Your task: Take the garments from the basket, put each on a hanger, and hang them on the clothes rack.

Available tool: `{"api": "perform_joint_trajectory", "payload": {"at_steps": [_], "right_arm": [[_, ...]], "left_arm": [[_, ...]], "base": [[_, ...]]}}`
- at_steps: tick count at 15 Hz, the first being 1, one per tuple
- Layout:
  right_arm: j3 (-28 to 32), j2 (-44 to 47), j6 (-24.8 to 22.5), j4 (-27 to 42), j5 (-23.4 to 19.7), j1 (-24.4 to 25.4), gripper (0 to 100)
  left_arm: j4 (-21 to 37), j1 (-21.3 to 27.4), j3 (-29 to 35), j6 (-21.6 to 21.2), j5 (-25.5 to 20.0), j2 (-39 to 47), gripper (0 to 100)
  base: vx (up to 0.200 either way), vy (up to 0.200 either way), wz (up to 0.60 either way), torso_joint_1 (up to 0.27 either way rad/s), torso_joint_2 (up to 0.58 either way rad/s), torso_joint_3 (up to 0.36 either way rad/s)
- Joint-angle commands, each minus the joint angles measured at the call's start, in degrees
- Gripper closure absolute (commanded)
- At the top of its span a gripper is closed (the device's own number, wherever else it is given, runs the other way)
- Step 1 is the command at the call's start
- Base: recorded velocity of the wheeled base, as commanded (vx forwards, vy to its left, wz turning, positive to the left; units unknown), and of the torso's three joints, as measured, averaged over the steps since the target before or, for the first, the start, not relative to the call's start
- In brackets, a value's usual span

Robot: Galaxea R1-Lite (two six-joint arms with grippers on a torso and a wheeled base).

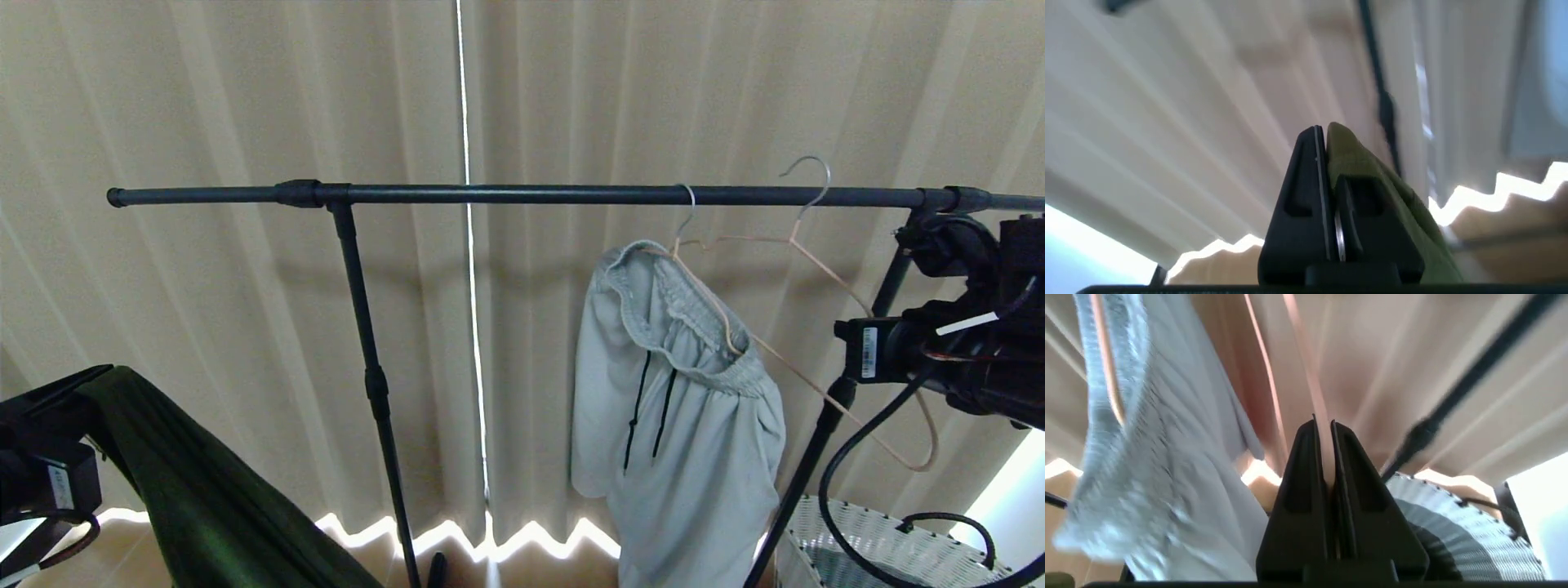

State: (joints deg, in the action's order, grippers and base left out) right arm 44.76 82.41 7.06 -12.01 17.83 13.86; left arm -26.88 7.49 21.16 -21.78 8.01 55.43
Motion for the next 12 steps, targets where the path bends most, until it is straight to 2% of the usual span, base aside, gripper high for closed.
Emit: {"api": "perform_joint_trajectory", "payload": {"at_steps": [1, 5, 7, 12], "right_arm": [[-2.75, -6.38, -0.55, -0.21, 0.01, -1.20, 100], [-5.83, -12.97, -3.28, 0.41, -0.17, -1.91, 100], [-10.13, -15.00, -5.65, -0.03, -0.08, -1.91, 100], [-11.54, -16.31, -5.83, -0.30, -0.08, -1.91, 100]], "left_arm": [[-0.19, -0.72, -0.07, 0.34, -0.01, -0.15, 100], [-0.28, -0.72, -0.24, 1.39, -0.10, -0.06, 100], [-0.28, -0.72, -2.00, 1.31, -0.19, 0.20, 100], [-0.19, -0.72, -3.41, 1.48, -1.15, 0.20, 100]], "base": [[0.000, 0.000, 0.00, 0.000, 0.00, 0.000], [0.000, 0.000, 0.00, 0.000, 0.00, 0.000], [-0.200, 0.000, 0.00, -0.002, 0.00, 0.002], [-0.200, 0.000, 0.00, 0.001, 0.00, 0.006]]}}
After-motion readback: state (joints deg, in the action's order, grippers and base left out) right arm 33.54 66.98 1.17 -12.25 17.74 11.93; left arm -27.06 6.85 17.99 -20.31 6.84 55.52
